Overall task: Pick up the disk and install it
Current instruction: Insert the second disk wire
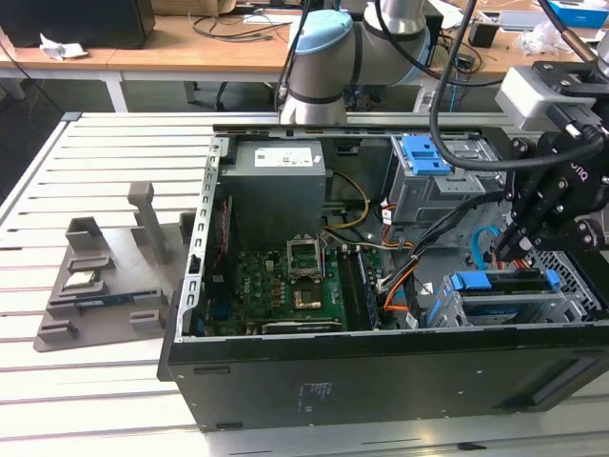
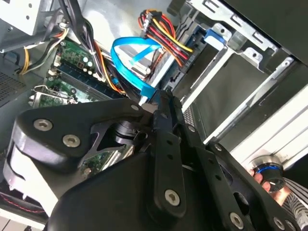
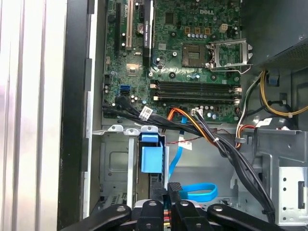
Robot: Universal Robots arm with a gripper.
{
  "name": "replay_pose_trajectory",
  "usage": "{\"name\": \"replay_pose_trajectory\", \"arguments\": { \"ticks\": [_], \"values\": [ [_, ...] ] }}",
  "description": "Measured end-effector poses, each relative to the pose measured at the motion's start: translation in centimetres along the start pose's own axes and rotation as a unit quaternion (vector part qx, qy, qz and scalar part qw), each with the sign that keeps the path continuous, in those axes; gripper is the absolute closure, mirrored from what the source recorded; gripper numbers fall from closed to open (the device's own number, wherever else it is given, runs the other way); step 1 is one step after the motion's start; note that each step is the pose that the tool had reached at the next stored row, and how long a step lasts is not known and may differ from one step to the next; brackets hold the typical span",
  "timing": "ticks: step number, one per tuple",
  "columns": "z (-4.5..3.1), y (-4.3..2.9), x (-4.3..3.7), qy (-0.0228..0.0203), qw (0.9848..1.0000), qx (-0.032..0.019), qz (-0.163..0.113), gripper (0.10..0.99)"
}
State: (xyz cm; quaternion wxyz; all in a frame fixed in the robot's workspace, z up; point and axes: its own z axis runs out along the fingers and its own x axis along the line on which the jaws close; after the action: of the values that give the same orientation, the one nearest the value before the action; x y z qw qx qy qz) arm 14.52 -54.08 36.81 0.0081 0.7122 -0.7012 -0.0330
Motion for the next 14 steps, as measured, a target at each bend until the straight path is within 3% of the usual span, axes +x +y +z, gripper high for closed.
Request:
{"name": "replay_pose_trajectory", "arguments": {
  "ticks": [4, 14],
  "values": [
    [0.87, -0.74, 0.08, 0.0012, 1.0, -0.0005, -0.001, 0.925],
    [2.2, -1.24, 0.14, 0.0048, 1.0, -0.0006, -0.002, 0.925]
  ]
}}
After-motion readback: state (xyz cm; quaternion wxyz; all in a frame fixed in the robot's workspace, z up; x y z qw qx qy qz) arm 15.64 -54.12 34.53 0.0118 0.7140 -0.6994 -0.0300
